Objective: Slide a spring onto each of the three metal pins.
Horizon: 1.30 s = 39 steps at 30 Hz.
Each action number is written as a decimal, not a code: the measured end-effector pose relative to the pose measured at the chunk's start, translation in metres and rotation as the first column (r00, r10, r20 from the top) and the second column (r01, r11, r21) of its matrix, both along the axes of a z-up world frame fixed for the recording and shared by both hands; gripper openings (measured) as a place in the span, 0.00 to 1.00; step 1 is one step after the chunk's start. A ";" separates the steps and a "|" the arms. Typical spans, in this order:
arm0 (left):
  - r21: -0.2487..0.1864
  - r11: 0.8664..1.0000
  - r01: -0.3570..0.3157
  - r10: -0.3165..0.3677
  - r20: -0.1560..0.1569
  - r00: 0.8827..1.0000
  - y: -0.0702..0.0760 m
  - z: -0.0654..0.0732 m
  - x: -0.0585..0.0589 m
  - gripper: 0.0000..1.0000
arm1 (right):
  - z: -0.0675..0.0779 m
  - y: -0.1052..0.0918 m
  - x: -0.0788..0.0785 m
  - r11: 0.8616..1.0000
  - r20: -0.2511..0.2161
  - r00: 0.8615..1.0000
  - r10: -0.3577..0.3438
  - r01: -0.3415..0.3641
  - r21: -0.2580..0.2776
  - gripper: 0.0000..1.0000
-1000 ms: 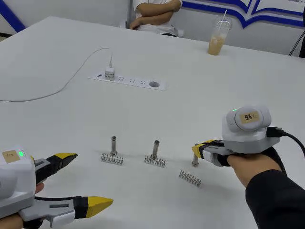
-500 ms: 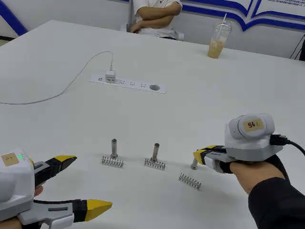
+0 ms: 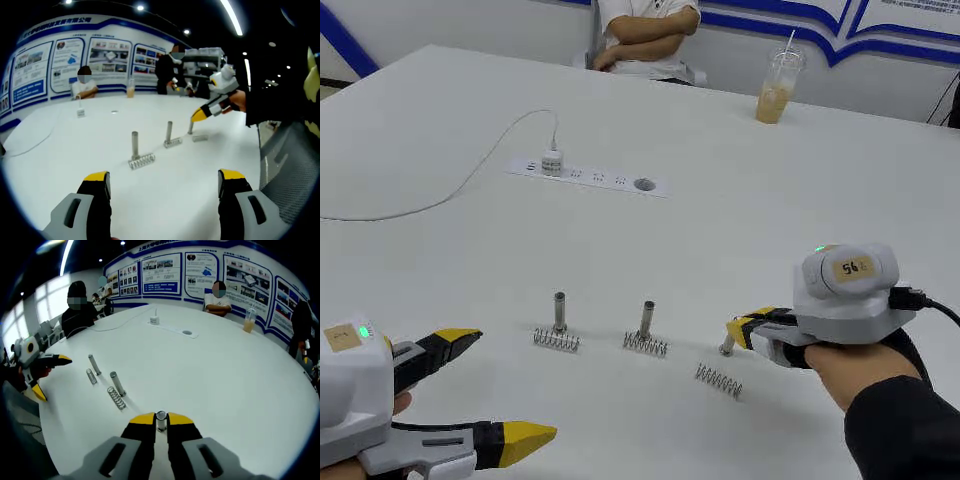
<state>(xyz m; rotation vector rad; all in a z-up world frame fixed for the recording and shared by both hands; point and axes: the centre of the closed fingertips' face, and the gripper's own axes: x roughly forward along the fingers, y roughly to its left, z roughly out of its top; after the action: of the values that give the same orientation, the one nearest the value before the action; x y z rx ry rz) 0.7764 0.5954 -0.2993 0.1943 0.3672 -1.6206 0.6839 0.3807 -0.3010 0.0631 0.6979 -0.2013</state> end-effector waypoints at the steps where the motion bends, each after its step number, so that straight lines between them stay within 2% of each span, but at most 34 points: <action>1: -0.001 1.000 0.000 0.000 0.000 1.000 0.000 0.000 0.000 0.90 | 0.000 0.000 0.000 1.000 0.001 1.000 0.002 -0.002 -0.002 0.09; 10: 0.001 1.000 -0.002 0.002 -0.002 1.000 0.000 -0.001 0.000 0.90 | 0.000 0.000 0.000 1.000 0.005 1.000 0.010 -0.010 -0.011 0.10; 29: 0.002 1.000 0.001 -0.001 0.000 1.000 -0.001 -0.002 0.000 0.90 | 0.006 -0.002 -0.001 0.999 0.026 0.999 0.027 -0.026 -0.037 0.19; 39: -0.002 1.000 0.001 -0.001 0.003 1.000 -0.001 0.000 0.000 0.90 | 0.006 -0.001 -0.007 0.998 0.017 0.999 0.045 -0.045 -0.046 0.20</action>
<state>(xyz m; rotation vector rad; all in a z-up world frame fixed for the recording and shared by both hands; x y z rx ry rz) 0.7768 0.5944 -0.2995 0.1952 0.3629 -1.6213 0.6773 0.3793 -0.2945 0.0056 0.6761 -0.1732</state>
